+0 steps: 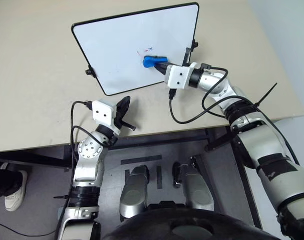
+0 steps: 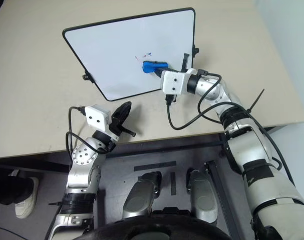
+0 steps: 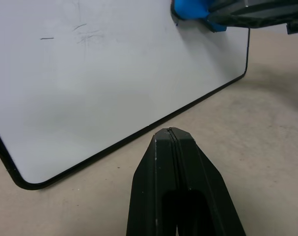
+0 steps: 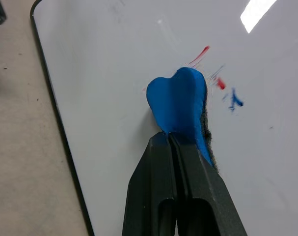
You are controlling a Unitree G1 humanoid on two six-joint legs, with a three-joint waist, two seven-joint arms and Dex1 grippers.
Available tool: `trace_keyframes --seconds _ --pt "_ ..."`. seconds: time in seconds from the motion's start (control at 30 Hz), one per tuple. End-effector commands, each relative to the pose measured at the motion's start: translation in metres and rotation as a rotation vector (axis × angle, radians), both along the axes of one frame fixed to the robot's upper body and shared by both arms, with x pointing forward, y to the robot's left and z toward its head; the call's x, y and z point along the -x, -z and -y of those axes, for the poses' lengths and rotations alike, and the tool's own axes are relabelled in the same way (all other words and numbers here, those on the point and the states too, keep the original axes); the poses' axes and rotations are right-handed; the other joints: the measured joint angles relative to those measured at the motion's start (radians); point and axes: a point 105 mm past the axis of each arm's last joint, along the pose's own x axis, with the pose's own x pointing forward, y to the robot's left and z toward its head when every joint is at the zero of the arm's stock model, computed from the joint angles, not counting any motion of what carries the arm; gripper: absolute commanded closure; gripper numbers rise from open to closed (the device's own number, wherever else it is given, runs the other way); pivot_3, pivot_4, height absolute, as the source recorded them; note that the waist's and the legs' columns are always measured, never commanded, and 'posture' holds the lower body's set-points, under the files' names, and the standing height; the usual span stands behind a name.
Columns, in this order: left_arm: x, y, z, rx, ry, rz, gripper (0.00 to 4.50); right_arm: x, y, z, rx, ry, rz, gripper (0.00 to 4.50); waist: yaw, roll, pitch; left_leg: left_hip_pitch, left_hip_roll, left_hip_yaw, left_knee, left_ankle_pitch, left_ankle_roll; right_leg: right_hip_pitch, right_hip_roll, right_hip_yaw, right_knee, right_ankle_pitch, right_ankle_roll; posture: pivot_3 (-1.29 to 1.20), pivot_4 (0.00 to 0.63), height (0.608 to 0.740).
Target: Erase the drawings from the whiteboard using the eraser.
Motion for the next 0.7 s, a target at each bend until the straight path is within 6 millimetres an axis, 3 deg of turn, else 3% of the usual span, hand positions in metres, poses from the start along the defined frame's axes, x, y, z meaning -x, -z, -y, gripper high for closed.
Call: trace_keyframes --seconds 0.03,0.3,0.5,0.6,0.7 --pt "-0.002 -0.011 0.004 -0.005 0.015 0.050 4.50 -0.004 -0.028 0.001 -0.076 0.011 0.070 4.46 0.000 0.000 0.000 0.000 0.000 0.000 0.000 0.000 0.000 0.000 0.000 0.000 0.000 -0.001 0.001 0.00 0.150 0.740" --pt "-0.004 -0.011 0.007 -0.001 0.026 0.050 4.50 -0.003 -0.069 -0.006 -0.147 -0.010 0.196 4.46 -0.002 0.000 0.000 -0.002 0.000 0.001 0.000 0.000 -0.001 -0.003 0.000 0.000 -0.001 -0.001 0.000 0.00 0.150 0.740" --pt "-0.004 -0.011 0.008 0.002 0.025 0.051 4.50 0.005 -0.080 -0.015 -0.169 -0.061 0.226 4.46 -0.003 0.000 0.000 -0.002 0.001 0.001 -0.001 0.000 -0.001 -0.004 0.000 0.000 0.000 0.001 -0.002 0.00 0.150 0.740" --pt "-0.004 -0.011 0.008 0.004 0.023 0.053 4.50 0.007 -0.077 -0.019 -0.165 -0.075 0.208 4.46 -0.003 0.000 0.000 -0.002 0.001 0.001 -0.001 0.000 -0.001 -0.004 0.000 0.000 -0.001 0.001 -0.002 0.00 0.150 0.740" --pt "-0.004 -0.011 0.008 0.005 0.024 0.054 4.50 0.005 -0.049 -0.025 -0.096 -0.073 0.104 4.46 -0.005 0.000 0.000 -0.002 0.001 0.002 -0.001 0.000 -0.001 -0.004 0.000 0.000 -0.001 -0.001 0.000 0.00 0.150 0.740"
